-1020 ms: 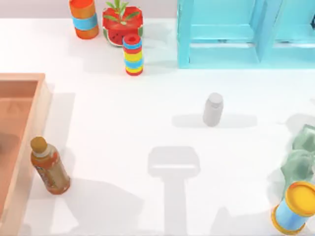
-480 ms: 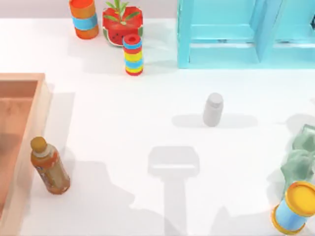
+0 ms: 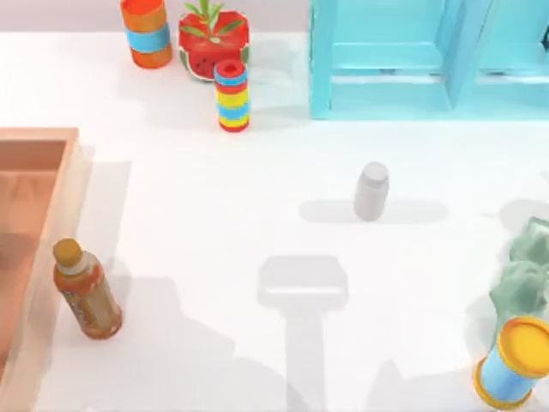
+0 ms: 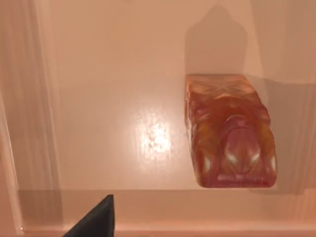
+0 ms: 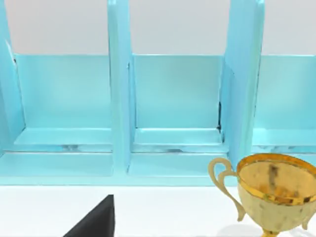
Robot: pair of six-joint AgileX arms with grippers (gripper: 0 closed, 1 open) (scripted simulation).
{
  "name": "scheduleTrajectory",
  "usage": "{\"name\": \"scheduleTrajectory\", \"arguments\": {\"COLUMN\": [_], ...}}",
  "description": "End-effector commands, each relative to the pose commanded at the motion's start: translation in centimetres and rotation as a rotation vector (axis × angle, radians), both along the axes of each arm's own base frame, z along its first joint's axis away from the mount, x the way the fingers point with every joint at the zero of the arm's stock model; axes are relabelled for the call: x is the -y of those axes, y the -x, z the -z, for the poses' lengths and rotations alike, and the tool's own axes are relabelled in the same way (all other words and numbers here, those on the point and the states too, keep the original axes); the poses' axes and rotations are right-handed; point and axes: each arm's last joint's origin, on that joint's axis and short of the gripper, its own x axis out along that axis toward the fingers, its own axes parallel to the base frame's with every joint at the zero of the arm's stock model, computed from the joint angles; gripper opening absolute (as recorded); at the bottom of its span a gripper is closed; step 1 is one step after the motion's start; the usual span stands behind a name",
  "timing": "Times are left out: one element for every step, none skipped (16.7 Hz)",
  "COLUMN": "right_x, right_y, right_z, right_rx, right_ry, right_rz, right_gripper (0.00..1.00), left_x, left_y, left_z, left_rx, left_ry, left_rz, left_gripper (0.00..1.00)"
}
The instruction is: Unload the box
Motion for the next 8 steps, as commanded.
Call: {"name": "scheduleTrajectory", "arguments": {"right_x": [0.0,0.0,0.0,0.0,0.0,0.0,0.0,0.0], "right_y": [0.0,0.0,0.0,0.0,0.0,0.0,0.0,0.0], "right_z": [0.0,0.0,0.0,0.0,0.0,0.0,0.0,0.0], "right_rx": [0.000,0.000,0.000,0.000,0.000,0.000,0.000,0.000], "right_ry": [0.000,0.000,0.000,0.000,0.000,0.000,0.000,0.000], "right_rz": [0.000,0.000,0.000,0.000,0.000,0.000,0.000,0.000], "right_gripper": [1.00,1.00,1.00,1.00,1.00,1.00,1.00,1.00], "left_x": [-0.1,-0.2,-0.3,-0.4,-0.4,-0.4,-0.4,-0.4], "left_y": [-0.2,-0.4,-0.6,-0.8,-0.8,-0.8,-0.7,-0.6], "left_z": [0.7,1.5,2.4,3.3,4.3,5.2,6.1,6.9], "left_rx": [-0.004,-0.003,0.000,0.001,0.000,0.000,0.000,0.001], "left_ry": [0.002,0.001,0.000,0.000,0.000,0.000,0.000,0.000], "left_rz": [-0.001,-0.002,-0.002,-0.001,-0.001,-0.001,-0.001,-0.001], "left_gripper": [1.00,1.00,1.00,1.00,1.00,1.00,1.00,1.00]}}
